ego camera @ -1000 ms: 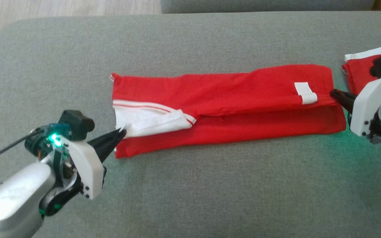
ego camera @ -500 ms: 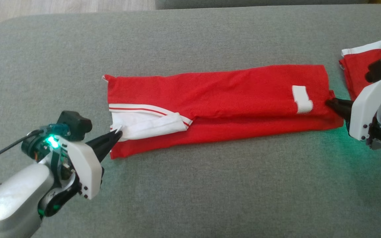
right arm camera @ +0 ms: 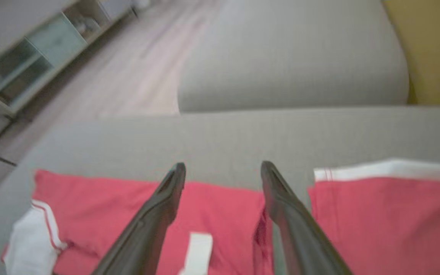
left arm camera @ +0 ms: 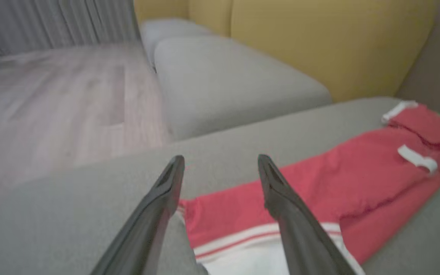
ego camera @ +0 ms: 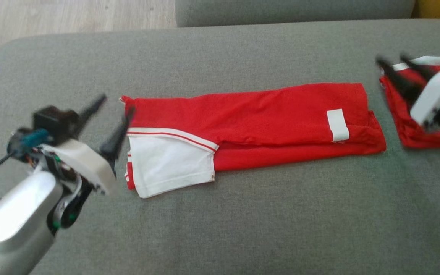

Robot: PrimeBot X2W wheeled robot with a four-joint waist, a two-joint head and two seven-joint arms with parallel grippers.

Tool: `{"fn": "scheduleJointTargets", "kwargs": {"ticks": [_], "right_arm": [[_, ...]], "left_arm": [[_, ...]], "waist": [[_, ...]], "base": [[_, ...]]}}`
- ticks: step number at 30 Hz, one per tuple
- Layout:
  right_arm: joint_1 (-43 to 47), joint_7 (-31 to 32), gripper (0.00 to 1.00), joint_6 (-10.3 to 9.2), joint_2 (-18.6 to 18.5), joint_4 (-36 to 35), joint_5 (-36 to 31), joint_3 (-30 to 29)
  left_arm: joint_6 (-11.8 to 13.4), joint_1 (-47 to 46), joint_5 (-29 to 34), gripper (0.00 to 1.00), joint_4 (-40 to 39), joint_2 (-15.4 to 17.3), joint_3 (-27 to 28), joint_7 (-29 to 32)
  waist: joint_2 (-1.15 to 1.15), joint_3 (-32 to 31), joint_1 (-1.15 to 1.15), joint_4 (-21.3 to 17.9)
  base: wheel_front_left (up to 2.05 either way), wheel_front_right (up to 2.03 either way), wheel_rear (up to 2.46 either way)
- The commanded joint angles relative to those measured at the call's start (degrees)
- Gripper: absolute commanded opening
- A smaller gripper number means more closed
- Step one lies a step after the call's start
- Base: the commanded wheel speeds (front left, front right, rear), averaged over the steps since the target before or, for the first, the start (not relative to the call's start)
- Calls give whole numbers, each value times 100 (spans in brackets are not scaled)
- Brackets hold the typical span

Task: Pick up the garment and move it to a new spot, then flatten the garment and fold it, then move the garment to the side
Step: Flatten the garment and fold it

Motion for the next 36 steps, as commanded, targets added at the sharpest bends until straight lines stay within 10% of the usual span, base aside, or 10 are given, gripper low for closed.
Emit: {"fn": "scheduleJointTargets", "kwargs": {"ticks": [1,14,22,36], "right_arm": [[-153,-592,100,39,83,-296,-139,-196],[900,-3169,100,39,1968,-76,-1979,-1688],[2644,-3200,100,39,3369,-892,-4070,-3363],[3024,-3202,100,39,3513,-1174,-4804,-3841]], "left_arm": [[230,-282,-16,100,-79,34,593,-542],[979,1086,777,100,-360,-1450,2717,-1792],[372,2488,2158,100,-308,-2709,3857,-1794],[-714,2654,3416,100,117,-3470,4813,-1794]], "waist": [[0,-82,0,-8],[0,-294,0,37],[0,-316,0,96],[0,-70,0,107]], "base": [[0,0,0],[0,0,0],[0,0,0],[0,0,0]]}}
